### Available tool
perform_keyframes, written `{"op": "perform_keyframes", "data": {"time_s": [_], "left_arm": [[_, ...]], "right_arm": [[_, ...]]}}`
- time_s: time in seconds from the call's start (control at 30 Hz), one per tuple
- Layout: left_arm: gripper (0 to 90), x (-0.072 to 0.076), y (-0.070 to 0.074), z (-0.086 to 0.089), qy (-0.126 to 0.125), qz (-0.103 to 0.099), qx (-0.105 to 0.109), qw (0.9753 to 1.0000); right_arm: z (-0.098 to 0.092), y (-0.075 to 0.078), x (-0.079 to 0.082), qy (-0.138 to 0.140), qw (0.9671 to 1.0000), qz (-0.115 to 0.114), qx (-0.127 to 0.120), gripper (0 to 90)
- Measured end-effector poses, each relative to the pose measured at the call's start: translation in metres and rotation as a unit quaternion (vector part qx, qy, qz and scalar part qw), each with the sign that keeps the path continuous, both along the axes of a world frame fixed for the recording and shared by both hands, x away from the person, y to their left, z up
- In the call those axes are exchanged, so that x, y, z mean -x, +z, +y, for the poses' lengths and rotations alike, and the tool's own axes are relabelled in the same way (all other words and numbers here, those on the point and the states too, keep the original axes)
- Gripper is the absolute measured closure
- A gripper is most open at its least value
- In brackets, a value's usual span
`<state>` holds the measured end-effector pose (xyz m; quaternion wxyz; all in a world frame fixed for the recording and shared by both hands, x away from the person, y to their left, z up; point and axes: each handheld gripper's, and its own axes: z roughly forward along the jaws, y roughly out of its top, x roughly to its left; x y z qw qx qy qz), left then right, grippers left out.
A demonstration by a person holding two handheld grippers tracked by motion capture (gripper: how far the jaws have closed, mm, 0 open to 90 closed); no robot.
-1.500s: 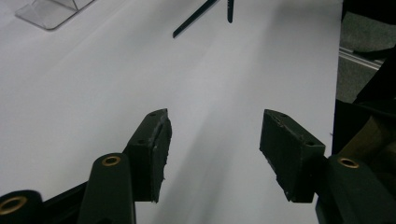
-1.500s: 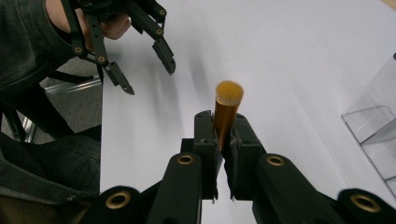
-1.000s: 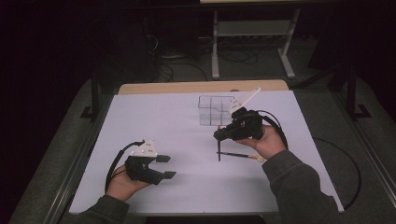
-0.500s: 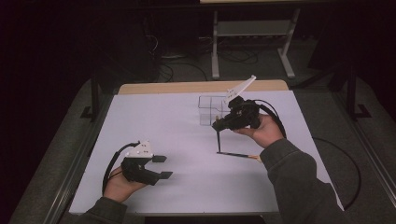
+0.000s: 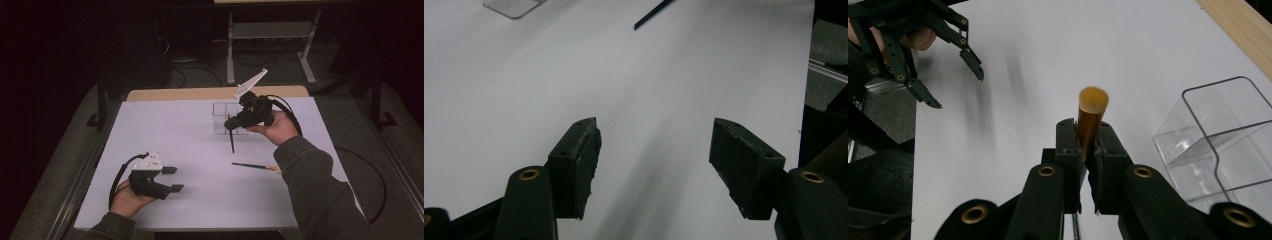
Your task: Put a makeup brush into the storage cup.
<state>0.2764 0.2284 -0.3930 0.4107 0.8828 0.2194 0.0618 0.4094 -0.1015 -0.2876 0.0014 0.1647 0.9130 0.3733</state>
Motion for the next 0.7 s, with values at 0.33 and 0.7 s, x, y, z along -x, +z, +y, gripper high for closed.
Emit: {"op": "perform_keyframes", "data": {"time_s": [0.33,0.7], "left_arm": [[34.3,0.0,0.0,0.002,-0.003,-0.004,-0.001,1.0],[33.9,0.0,0.001,0.006,-0.002,-0.008,0.001,1.0]], "right_arm": [[0.003,0.008,-0.014,-0.006,0.9999,-0.005,0.007,83.0],[0.013,0.018,-0.038,-0.017,0.9996,-0.012,0.018,83.0]]}}
